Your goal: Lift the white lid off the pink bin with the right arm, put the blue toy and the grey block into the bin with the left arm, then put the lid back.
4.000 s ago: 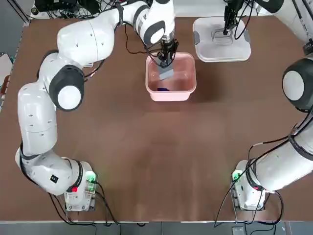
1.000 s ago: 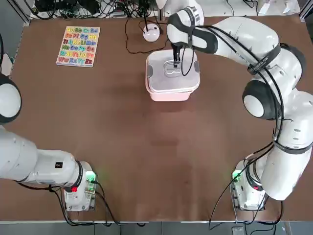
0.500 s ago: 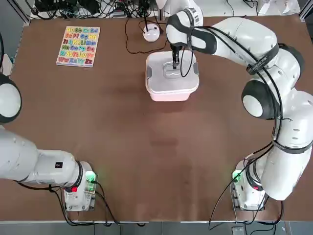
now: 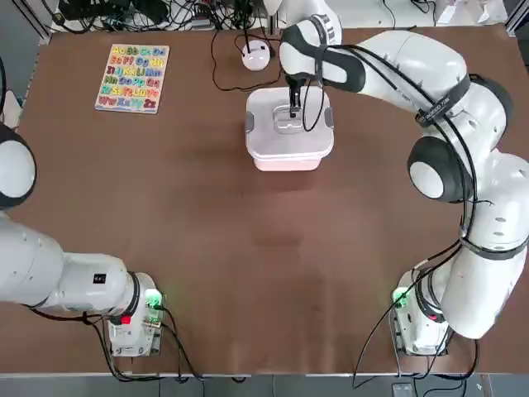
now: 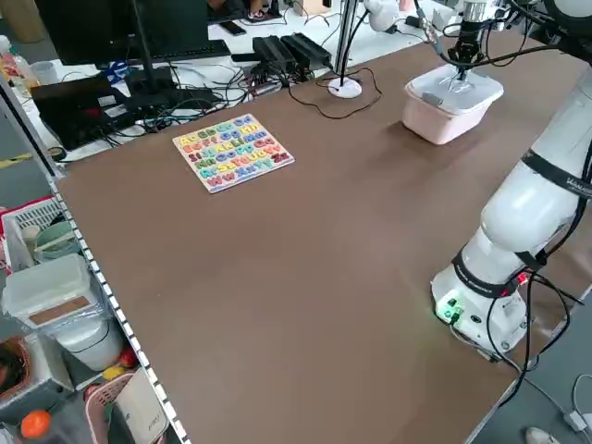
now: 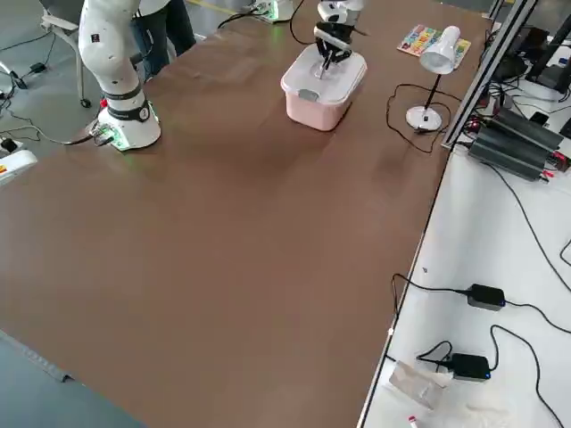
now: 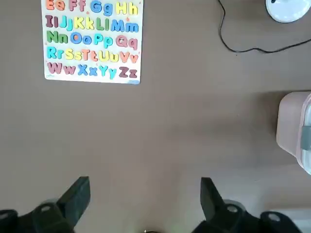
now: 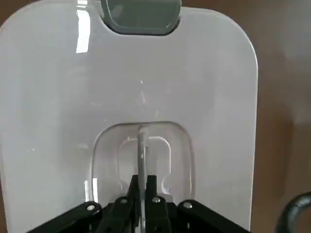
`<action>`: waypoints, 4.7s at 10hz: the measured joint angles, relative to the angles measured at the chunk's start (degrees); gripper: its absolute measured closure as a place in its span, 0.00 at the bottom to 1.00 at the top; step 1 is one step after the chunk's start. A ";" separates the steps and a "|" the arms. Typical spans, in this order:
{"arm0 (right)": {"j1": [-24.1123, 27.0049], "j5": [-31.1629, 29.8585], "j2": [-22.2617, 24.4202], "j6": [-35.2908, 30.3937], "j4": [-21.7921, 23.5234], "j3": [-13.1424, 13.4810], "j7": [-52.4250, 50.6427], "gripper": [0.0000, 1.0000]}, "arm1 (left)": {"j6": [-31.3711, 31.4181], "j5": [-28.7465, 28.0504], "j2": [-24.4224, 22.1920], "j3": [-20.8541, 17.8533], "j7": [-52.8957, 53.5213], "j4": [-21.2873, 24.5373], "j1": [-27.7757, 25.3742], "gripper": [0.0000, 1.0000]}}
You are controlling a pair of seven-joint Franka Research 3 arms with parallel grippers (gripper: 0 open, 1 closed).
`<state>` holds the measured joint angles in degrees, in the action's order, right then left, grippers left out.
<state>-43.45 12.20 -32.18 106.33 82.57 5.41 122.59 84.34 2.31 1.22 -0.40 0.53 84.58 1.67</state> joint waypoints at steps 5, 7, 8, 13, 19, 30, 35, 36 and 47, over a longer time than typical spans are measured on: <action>0.01 0.02 -0.32 0.14 -0.13 0.05 2.45 0.93 | 0.00 0.04 0.05 0.01 0.00 0.00 0.10 0.00; 0.03 0.03 -0.34 0.14 -0.15 0.08 2.85 0.93 | 0.00 0.04 0.05 0.01 0.00 0.00 0.09 0.00; 0.10 0.03 -0.34 0.14 -0.16 0.11 2.90 0.93 | 0.00 0.04 0.05 0.01 0.00 0.00 0.09 0.00; 0.22 0.06 -0.35 0.14 -0.16 0.15 3.18 0.93 | 0.00 0.04 0.05 0.01 0.00 0.00 0.04 0.00; 0.19 0.08 -1.12 0.19 -1.23 0.12 5.39 0.93 | 0.00 0.04 0.05 0.01 0.00 0.00 0.11 0.00; 0.37 0.08 -1.42 0.23 -1.28 0.24 7.18 0.23 | 0.00 0.05 0.05 0.02 0.00 0.00 0.29 0.00; 0.43 0.05 -1.41 0.19 -1.78 0.32 4.96 0.00 | 0.00 0.05 0.05 0.00 0.00 0.00 0.19 0.00; 0.44 0.04 -1.29 0.04 -2.26 0.34 1.79 0.00 | 0.00 0.05 0.05 -0.02 -0.06 0.00 0.12 0.00; 17.34 -10.35 15.98 -28.35 -5.16 1.72 -68.81 0.00 | 0.00 0.05 0.05 0.02 -0.37 -0.45 0.17 0.00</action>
<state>-26.11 1.84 -16.20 77.97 77.41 7.13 53.78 84.34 2.36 1.27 -0.38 0.15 84.13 1.84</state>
